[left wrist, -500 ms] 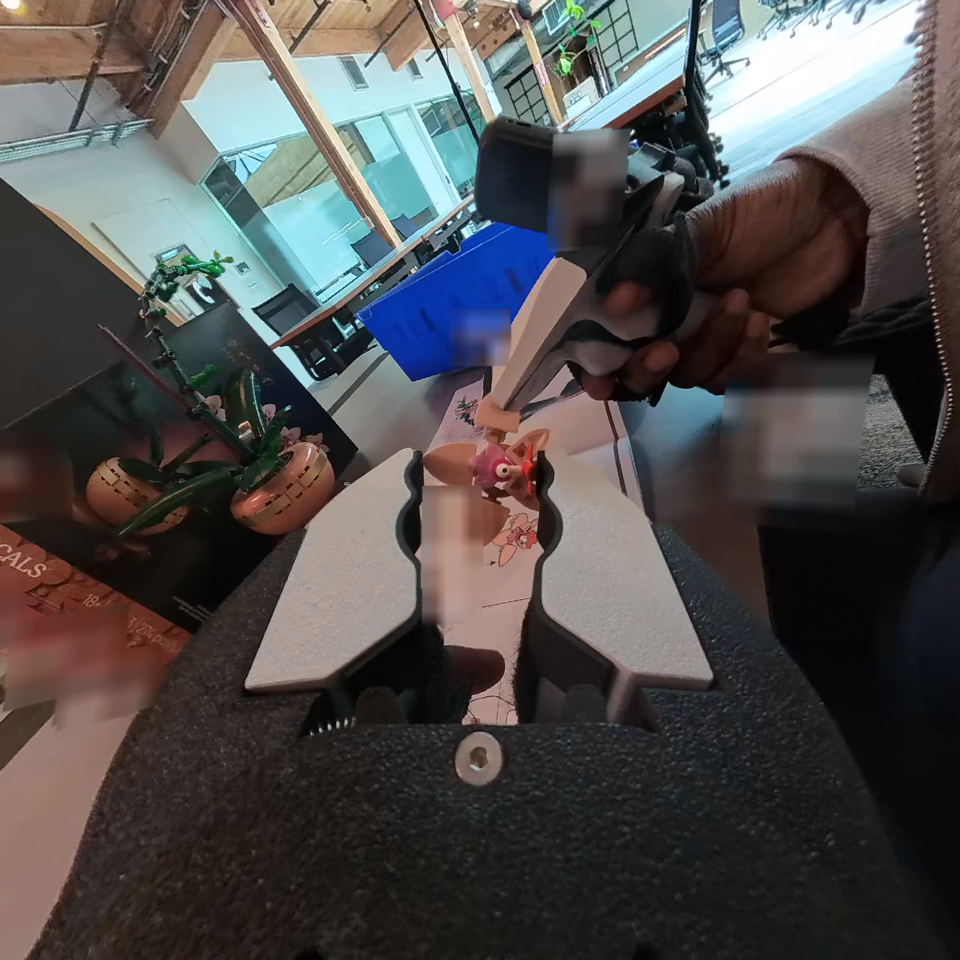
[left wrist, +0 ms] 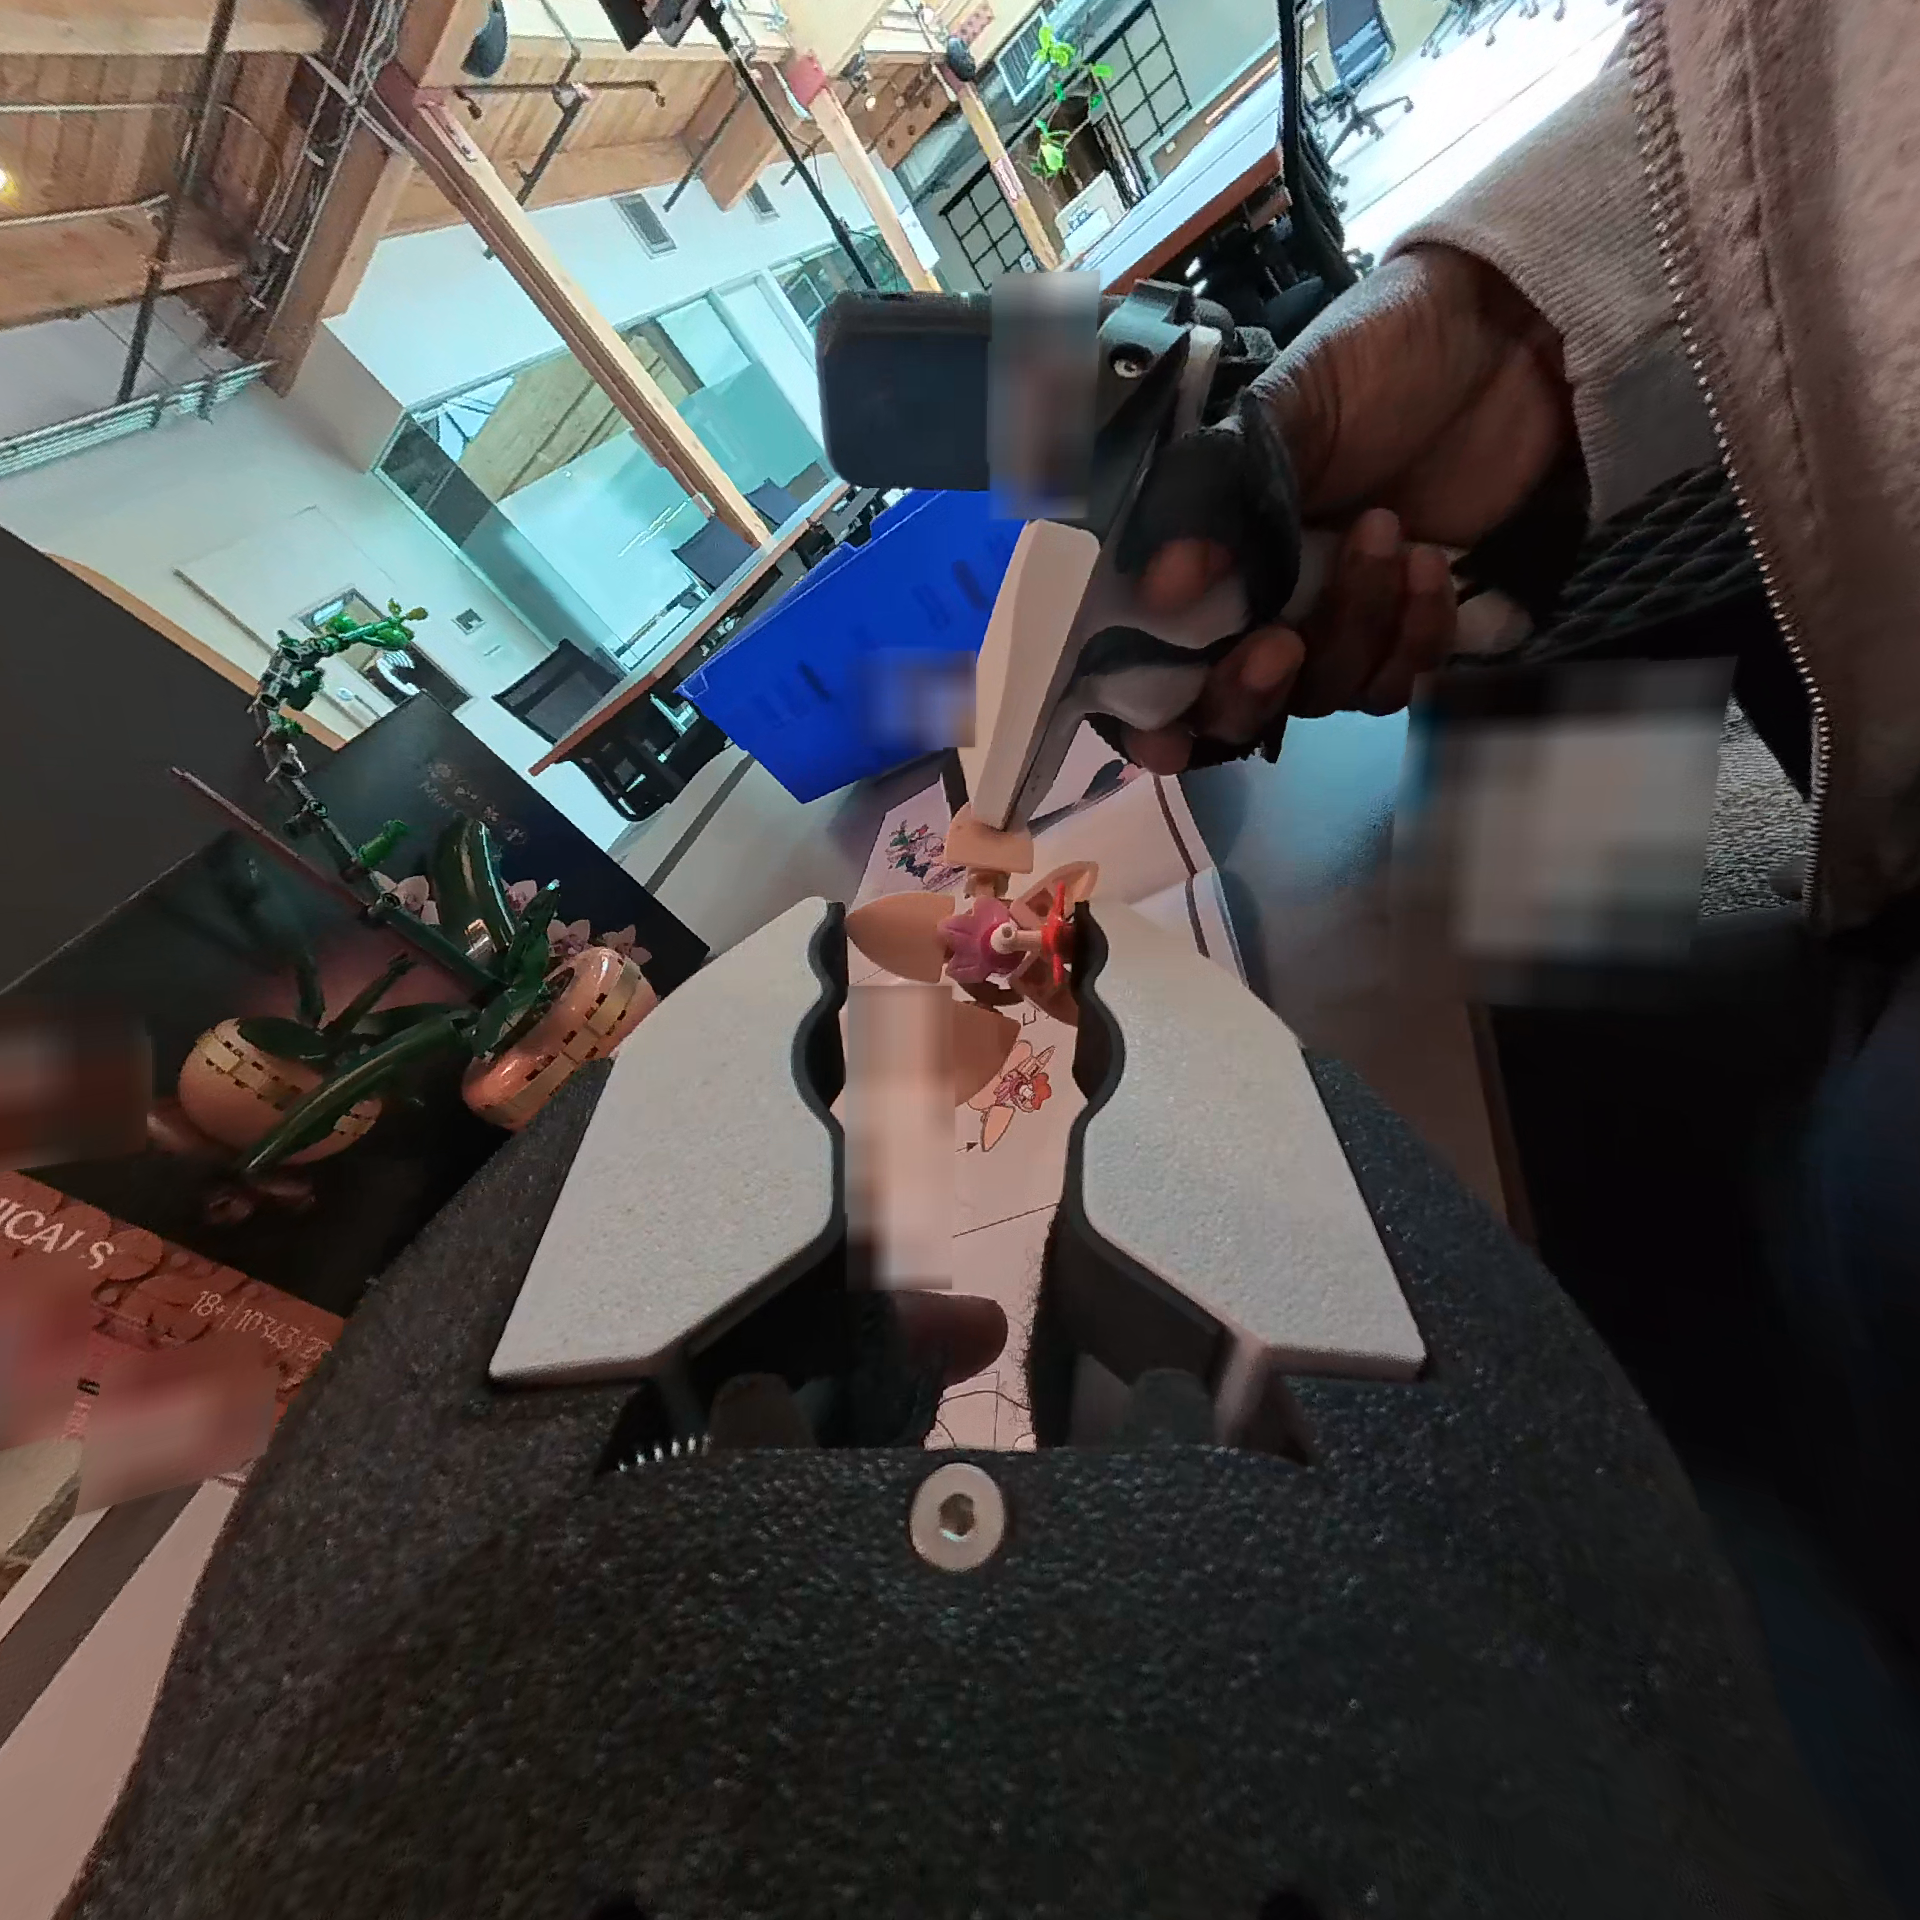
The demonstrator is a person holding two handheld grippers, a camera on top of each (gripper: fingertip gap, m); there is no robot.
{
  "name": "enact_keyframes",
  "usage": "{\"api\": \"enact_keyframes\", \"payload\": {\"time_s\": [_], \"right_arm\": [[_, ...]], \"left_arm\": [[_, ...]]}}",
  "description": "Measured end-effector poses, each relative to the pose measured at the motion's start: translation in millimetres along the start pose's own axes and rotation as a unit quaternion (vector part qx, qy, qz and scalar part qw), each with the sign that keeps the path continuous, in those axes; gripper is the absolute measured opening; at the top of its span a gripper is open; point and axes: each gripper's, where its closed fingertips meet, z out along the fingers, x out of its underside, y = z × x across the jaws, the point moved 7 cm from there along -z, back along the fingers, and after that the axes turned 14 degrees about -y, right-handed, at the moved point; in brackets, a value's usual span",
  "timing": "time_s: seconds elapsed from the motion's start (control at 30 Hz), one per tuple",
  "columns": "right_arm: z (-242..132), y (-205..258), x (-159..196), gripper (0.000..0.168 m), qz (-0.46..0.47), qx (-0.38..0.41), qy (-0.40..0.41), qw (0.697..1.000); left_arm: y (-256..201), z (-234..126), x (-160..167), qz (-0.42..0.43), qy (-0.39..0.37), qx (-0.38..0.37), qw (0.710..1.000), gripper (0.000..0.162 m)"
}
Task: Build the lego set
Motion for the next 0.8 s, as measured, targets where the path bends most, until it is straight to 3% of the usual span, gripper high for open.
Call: {"api": "enact_keyframes", "payload": {"time_s": [0.8], "right_arm": [[3.8, -1.7, 2.0, 0.005, 0.022, 0.005, -0.001, 1.000]], "left_arm": [[-1.7, 0.5, 0.7, 0.013, 0.006, 0.005, 1.000, 0.040]]}}
